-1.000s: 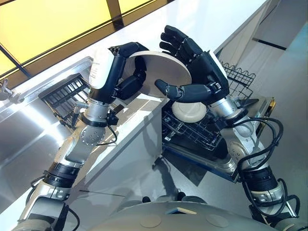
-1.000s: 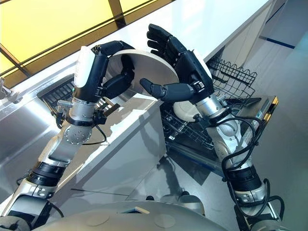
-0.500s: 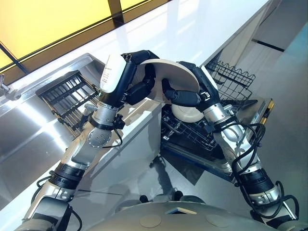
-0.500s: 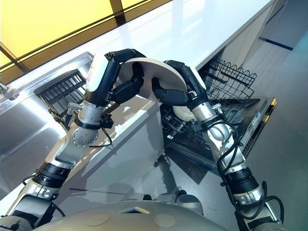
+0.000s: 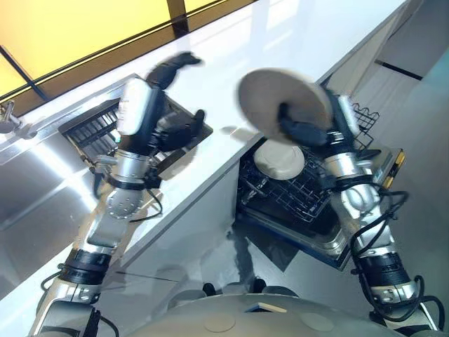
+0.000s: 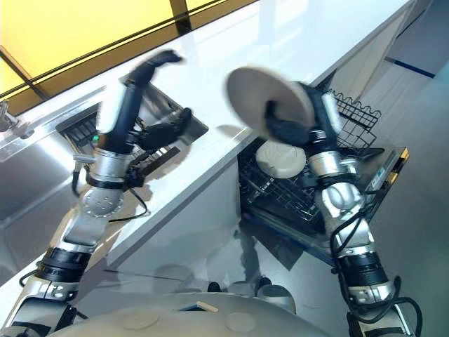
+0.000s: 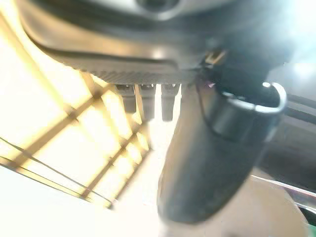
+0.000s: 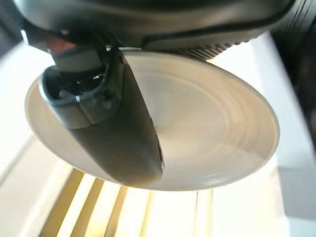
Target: Pick up plates and place into dishwasher.
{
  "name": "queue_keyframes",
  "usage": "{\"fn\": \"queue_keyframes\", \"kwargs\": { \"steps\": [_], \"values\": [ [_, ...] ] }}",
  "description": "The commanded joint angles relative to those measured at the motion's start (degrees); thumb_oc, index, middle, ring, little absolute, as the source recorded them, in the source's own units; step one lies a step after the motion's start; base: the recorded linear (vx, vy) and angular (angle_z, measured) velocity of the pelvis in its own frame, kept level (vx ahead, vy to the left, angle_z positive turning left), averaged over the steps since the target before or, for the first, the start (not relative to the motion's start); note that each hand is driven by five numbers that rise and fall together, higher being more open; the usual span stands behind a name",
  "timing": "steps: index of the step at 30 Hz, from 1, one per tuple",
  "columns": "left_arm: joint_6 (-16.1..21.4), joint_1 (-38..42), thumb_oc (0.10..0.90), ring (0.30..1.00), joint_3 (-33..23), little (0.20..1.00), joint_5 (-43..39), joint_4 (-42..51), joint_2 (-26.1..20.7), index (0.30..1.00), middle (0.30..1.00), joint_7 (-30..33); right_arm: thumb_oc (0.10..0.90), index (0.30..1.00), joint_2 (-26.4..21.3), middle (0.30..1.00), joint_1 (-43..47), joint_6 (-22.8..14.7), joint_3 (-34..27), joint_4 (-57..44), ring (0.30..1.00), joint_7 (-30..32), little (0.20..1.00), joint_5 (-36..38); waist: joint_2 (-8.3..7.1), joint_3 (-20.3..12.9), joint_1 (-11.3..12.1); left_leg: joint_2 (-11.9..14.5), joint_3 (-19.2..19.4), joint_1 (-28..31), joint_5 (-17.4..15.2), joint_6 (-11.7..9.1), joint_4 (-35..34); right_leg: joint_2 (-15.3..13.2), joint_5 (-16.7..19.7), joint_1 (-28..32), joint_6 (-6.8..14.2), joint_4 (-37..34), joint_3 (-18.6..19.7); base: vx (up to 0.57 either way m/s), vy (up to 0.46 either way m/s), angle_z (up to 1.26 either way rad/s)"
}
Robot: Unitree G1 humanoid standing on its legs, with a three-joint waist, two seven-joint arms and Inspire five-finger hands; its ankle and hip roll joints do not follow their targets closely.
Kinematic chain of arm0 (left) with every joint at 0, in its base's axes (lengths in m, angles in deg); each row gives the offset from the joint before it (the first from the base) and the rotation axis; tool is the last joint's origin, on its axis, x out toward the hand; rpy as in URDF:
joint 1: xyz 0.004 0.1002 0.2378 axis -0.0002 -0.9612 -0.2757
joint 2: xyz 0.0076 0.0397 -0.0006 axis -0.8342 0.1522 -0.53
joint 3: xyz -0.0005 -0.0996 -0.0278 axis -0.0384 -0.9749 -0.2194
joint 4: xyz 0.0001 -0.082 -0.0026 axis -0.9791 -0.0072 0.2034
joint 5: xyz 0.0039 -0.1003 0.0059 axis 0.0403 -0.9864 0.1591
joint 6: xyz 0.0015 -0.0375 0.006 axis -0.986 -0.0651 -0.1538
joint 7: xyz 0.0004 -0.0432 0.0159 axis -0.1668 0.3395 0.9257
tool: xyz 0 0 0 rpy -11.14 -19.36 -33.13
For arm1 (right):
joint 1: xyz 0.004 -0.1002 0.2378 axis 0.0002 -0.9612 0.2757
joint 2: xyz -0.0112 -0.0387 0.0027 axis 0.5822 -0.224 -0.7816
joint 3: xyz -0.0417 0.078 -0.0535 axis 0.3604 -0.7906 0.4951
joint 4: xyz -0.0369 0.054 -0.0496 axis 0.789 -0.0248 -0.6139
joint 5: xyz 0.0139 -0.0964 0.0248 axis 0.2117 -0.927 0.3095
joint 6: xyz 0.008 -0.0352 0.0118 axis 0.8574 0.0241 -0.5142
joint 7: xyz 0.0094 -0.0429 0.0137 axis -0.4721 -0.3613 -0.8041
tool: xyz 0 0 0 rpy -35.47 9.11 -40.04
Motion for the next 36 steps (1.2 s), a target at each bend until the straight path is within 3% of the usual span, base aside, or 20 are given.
{"fn": "queue_keyframes", "kwargs": {
  "steps": [1,3,8,11,15,18,22,36],
  "values": [
    [-0.28,2.52,0.8,0.9,-4.31,0.9,-4.96,-2.91,-3.52,0.9,0.9,0.44,0.1,0.3,-0.72,0.3,5.16,-11.44,-7.44,-2.7,0.3,8.54,0.2,0.66,0.27,-3.98,0.49,-1.72,0.86,-0.87,-4.35,1.3,0.09,2.95,-6.06,-0.9,1.1,5.36,-3.31,0.03,-0.013,0.03],
    [-0.85,0.56,0.8,0.9,-7.45,0.9,-7.16,-5.21,-4.8,0.9,0.9,-0.65,0.1,0.3,-1.96,0.3,4.48,-12.33,-11.18,0.09,0.3,13.95,0.2,-1.26,0.42,-4.21,0.84,-1.69,0.9,-0.92,-4.26,1.13,0.09,2.95,-5.89,-0.64,1.15,4.67,-3.51,0.04,-0.009,0.03],
    [-1.18,-2.28,0.8,0.9,-11.76,0.9,-9.67,-7.84,-5.79,0.9,0.9,-1.83,0.1,0.3,-3.83,0.3,3.29,-10.75,-16.17,5.8,0.3,20.05,0.2,-3.06,0.6,-4.24,1.18,-1.64,0.81,-1.02,-4.11,0.88,0.09,3.03,-5.87,-0.36,1.02,3.95,-3.54,0.02,-0.001,0.0],
    [-0.95,-3.96,0.8,0.9,-14.2,0.9,-10.51,-9.36,-6.02,0.9,0.9,-2.14,0.1,0.3,-4.94,0.3,1.77,-6.81,-18.43,11.6,0.3,21.88,0.2,-5.66,0.55,-4.17,1.35,-1.63,0.6,-1.18,-3.98,0.74,0.09,3.04,-5.82,-0.35,0.97,3.74,-3.57,0.01,0.0,0.0],
    [-1.12,-5.04,0.8,0.9,-15.97,0.9,-10.96,-10.35,-5.66,0.9,0.9,-1.82,0.1,0.3,-6.0,0.3,0.2,-1.1,-17.79,19.44,0.3,18.86,0.2,-10.47,0.65,-3.72,1.3,-1.64,0.15,-1.48,-3.62,0.58,0.09,2.87,-5.84,-0.71,0.75,4.03,-3.54,0.01,0.007,0.01],
    [-1.55,-5.33,0.8,0.9,-16.57,0.9,-11.15,-10.39,-5.15,0.9,0.9,-1.77,0.1,0.3,-5.88,0.3,-0.44,0.53,-16.5,22.99,0.3,16.18,0.2,-13.96,0.78,-3.36,1.35,-1.67,-0.08,-1.57,-3.42,0.52,0.09,2.74,-5.79,-0.97,0.62,4.35,-3.55,0.02,0.019,0.04],
    [-2.34,-5.86,0.8,0.9,-17.26,0.9,-10.42,-9.99,-4.09,0.9,0.9,-1.77,0.1,0.3,-5.94,0.3,-1.4,0.34,-12.55,26.28,0.3,10.24,0.2,-20.39,1.15,-2.53,1.57,-1.69,-0.58,-1.63,-3.49,0.28,0.09,2.27,-6.18,-1.26,0.63,4.97,-3.86,0.02,0.027,0.09],
    [-3.63,-7.66,0.8,0.9,-16.41,0.9,-10.27,-8.11,-1.43,0.9,0.9,-1.52,0.1,0.3,-4.58,0.3,-1.51,-2.14,-4.5,27.78,0.3,5.74,0.2,-28.57,2.5,-1.01,2.75,-2.05,-2.04,-2.12,-2.39,-0.05,0.09,1.46,-6.56,-1.32,0.48,5.75,-4.86,0.0,0.028,0.09]
  ]
}}
